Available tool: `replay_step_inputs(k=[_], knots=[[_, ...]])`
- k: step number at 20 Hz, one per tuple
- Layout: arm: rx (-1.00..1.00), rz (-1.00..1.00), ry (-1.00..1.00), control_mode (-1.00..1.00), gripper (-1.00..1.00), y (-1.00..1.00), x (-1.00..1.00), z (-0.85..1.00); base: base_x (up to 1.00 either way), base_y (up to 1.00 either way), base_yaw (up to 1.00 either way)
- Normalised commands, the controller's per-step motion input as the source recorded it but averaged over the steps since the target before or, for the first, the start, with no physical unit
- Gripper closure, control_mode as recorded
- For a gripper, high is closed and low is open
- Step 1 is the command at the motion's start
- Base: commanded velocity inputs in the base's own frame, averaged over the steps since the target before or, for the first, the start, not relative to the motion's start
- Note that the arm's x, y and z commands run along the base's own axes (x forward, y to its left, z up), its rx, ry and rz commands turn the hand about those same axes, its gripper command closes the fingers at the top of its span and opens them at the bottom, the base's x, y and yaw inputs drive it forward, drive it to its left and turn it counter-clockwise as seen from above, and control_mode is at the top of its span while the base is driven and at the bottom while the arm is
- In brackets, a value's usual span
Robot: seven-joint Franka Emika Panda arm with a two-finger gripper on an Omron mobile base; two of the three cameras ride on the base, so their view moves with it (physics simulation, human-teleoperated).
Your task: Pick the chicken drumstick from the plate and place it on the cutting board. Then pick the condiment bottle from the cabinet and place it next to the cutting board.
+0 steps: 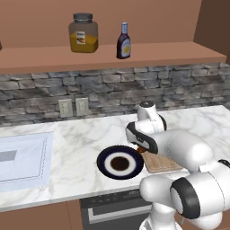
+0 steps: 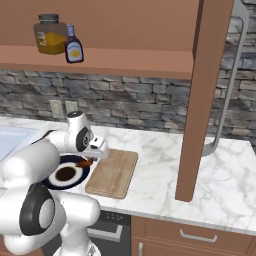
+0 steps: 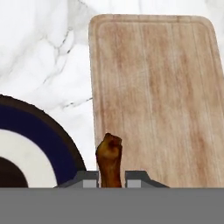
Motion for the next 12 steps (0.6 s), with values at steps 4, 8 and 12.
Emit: replay_step_inputs(k=[4, 8, 12], knots=[[0.00, -0.02, 0.00, -1.00, 1.00, -0.36, 0.00, 0.00, 0.00, 0.00, 0.00], [0.00, -0.02, 0.00, -1.00, 1.00, -0.36, 0.00, 0.00, 0.00, 0.00, 0.00], [0.00, -0.01, 0.00, -1.00, 1.00, -0.35, 0.00, 0.00, 0.00, 0.00, 0.00]])
